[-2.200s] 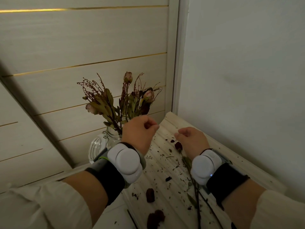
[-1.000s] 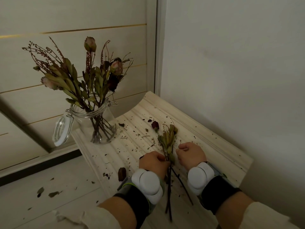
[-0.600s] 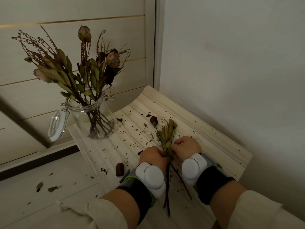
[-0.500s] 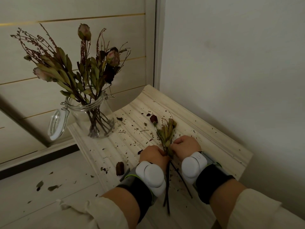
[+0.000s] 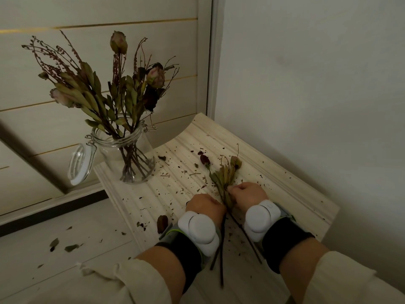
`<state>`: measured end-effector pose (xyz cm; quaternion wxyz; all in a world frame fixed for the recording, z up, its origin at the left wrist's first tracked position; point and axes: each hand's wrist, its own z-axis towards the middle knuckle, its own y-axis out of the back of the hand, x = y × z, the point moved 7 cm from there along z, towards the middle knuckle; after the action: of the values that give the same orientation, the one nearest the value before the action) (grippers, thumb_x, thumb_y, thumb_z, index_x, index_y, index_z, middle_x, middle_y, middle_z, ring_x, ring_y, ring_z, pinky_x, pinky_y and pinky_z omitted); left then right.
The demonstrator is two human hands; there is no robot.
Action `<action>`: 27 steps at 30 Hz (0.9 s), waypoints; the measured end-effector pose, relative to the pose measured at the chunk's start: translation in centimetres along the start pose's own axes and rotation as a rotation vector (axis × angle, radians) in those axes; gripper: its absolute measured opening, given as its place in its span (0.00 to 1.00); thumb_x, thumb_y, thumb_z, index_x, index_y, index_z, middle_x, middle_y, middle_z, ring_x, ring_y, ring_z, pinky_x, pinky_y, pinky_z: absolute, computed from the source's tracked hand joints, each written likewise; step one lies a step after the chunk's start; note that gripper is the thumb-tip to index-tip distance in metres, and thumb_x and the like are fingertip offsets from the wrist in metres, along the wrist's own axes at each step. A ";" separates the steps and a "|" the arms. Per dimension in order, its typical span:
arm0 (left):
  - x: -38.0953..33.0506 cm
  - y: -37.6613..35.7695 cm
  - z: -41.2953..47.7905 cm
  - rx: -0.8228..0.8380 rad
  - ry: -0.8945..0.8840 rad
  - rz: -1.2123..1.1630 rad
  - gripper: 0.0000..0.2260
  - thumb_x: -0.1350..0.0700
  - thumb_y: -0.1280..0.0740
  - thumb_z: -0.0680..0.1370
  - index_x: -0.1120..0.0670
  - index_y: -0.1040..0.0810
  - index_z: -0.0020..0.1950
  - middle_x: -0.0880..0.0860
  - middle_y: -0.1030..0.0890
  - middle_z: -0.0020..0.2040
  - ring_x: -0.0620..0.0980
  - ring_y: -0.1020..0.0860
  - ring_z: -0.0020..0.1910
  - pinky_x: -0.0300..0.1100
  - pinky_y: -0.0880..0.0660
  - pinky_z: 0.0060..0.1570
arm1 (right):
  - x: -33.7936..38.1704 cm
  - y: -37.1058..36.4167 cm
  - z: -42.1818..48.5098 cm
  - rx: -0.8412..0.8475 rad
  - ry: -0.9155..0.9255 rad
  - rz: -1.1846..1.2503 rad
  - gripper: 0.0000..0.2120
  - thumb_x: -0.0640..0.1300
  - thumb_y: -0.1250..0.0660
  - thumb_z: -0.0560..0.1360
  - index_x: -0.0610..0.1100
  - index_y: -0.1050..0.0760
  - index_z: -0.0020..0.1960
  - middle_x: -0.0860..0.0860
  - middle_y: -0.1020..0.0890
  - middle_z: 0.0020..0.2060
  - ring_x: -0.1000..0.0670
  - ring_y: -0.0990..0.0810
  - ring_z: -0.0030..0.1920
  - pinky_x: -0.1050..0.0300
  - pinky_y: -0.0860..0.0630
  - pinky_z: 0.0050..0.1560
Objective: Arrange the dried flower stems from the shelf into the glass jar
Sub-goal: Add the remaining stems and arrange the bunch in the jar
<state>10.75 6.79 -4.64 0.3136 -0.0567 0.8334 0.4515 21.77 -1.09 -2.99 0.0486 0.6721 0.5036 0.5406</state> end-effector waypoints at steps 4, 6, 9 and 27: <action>0.2 0.1 0.1 0.008 -0.010 -0.051 0.10 0.54 0.35 0.73 0.58 0.15 0.44 0.55 0.16 0.44 0.54 0.18 0.46 0.40 0.24 0.45 | -0.6 -0.4 1.1 0.010 -0.045 0.074 0.15 0.44 0.41 0.77 0.34 0.21 0.50 0.37 0.18 0.51 0.39 0.19 0.51 0.50 0.24 0.54; 0.3 0.1 0.1 0.019 -0.018 -0.062 0.10 0.54 0.35 0.73 0.58 0.15 0.44 0.55 0.16 0.42 0.54 0.18 0.46 0.40 0.24 0.44 | -0.6 -0.5 1.3 0.022 -0.053 0.090 0.14 0.44 0.39 0.77 0.35 0.20 0.51 0.38 0.18 0.51 0.40 0.20 0.51 0.51 0.24 0.54; 0.3 0.2 0.1 0.031 -0.025 -0.072 0.10 0.54 0.35 0.73 0.58 0.16 0.43 0.53 0.19 0.36 0.51 0.20 0.41 0.40 0.25 0.43 | -0.4 -0.5 1.4 0.047 -0.049 0.090 0.14 0.45 0.38 0.76 0.36 0.20 0.52 0.39 0.18 0.52 0.42 0.21 0.48 0.54 0.26 0.49; 0.2 2.2 -0.6 0.058 -0.097 -0.116 0.15 0.55 0.34 0.74 0.49 0.25 0.26 0.45 0.26 0.27 0.44 0.27 0.31 0.37 0.29 0.35 | 0.5 1.3 1.4 0.048 -0.045 0.167 0.07 0.42 0.35 0.75 0.41 0.20 0.48 0.44 0.18 0.43 0.47 0.24 0.35 0.55 0.27 0.37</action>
<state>9.54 7.64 -2.97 0.3808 -0.0739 0.8253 0.4104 23.61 -0.65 -2.40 -0.0014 0.7248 0.4574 0.5152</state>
